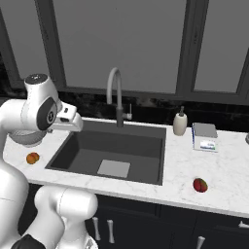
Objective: Put the colander in the sink, put the peach, mango in the colander, and turn on the sink faucet and pour water over the colander.
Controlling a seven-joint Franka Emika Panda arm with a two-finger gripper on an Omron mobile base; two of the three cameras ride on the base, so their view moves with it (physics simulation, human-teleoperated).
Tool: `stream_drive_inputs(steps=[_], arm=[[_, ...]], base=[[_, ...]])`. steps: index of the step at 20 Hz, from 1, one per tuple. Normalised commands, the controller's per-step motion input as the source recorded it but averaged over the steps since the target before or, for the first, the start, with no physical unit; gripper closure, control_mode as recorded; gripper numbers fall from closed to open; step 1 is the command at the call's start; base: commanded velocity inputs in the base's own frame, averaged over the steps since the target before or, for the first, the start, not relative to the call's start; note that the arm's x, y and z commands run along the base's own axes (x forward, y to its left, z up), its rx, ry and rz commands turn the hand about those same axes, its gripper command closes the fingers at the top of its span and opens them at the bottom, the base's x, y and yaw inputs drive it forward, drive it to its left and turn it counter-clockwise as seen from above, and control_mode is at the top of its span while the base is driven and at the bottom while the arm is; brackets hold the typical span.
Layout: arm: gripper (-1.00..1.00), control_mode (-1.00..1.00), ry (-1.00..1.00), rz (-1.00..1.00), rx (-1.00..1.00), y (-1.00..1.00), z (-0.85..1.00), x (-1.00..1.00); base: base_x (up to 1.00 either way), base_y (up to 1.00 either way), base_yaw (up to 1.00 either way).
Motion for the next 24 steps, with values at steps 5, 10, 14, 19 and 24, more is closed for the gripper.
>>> stream_drive_inputs(steps=[5,10,14,19,24], arm=[[-1.0,-1.0,0.0,-0.01,0.0,0.61,-0.11,0.05],[-1.0,-1.0,-0.03,-0.09,0.0,0.79,-0.11,0.22],[-1.0,-1.0,-0.04,-0.16,0.0,0.78,-0.16,0.3],[-1.0,-1.0,0.0,-0.18,0.04,0.8,-0.14,0.15],[-1.0,-1.0,0.05,-0.19,0.08,0.7,-0.11,0.32]], base=[[0.0,0.0,0.0],[0.0,0.0,0.0],[0.0,0.0,0.0],[0.0,0.0,0.0],[0.0,0.0,0.0]])
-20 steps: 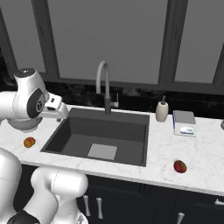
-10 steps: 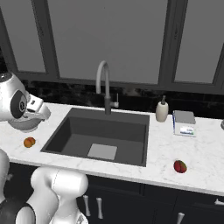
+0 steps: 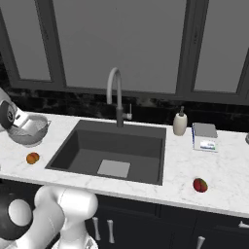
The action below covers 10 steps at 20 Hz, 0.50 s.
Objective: Put the colander in the sink, put the peach, mango in the colander, and turn on the sink faucet and pour water over the colander.
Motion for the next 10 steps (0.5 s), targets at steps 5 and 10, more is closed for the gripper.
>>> stream_drive_inputs(steps=[5,10], arm=[[-1.0,-1.0,0.06,-0.09,0.09,0.35,-0.09,0.48],[-1.0,-1.0,0.08,-0.03,0.11,0.03,-0.27,0.55]], base=[[0.0,0.0,0.0],[0.0,0.0,0.0]])
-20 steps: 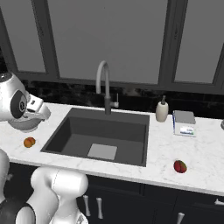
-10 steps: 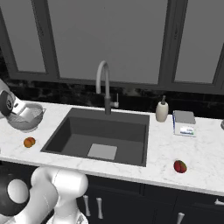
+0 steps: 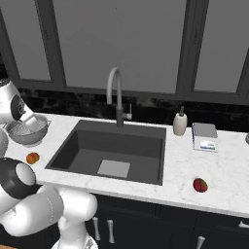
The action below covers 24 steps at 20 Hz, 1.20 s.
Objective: Put the colander in the sink, put the peach, mango in the colander, and turn on the sink faucet and pour water over the colander.
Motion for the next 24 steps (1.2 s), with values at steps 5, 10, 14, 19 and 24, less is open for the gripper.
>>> stream_drive_inputs(steps=[5,10,14,19,24], arm=[[-1.0,-1.0,0.02,0.0,0.01,0.09,-0.48,0.46],[-1.0,-1.0,0.01,0.0,0.0,0.26,-0.42,0.44],[-1.0,-1.0,0.02,-0.01,0.0,0.29,-0.27,0.39],[-1.0,-1.0,0.01,-0.02,0.0,0.32,-0.28,0.36],[-1.0,-1.0,0.0,-0.02,0.0,0.26,-0.34,0.27]], base=[[0.0,0.0,0.0],[0.0,0.0,0.0],[0.0,0.0,0.0],[0.0,0.0,0.0],[0.0,0.0,0.0]])
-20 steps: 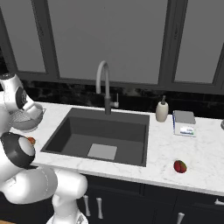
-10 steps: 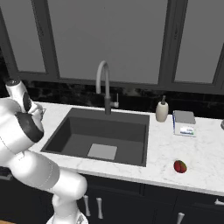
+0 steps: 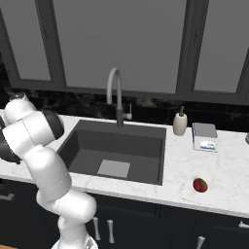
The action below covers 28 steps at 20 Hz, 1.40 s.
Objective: Put the colander in the sink, put the peach, mango in the colander, and turn on the sink faucet and pour water over the colander.
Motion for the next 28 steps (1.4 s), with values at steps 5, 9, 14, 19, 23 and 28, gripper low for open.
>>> stream_drive_inputs(steps=[5,9,14,19,23,28], arm=[[1.0,-1.0,0.0,-0.04,0.0,0.17,-0.28,0.18],[1.0,-1.0,0.0,-0.12,0.0,-0.03,-0.15,-0.02],[1.0,-1.0,0.0,-0.2,0.0,-0.51,0.0,-0.41],[1.0,-1.0,-0.02,-0.21,0.01,-0.89,0.11,-0.53],[1.0,-1.0,-0.11,-0.21,0.02,-0.91,0.46,-0.36],[1.0,-1.0,-0.13,-0.21,0.12,-0.83,0.75,-0.09]], base=[[0.0,0.0,0.0],[0.0,0.0,0.0],[0.0,0.0,0.0],[0.0,0.0,0.0],[0.0,0.0,0.0],[0.0,0.0,0.0]])
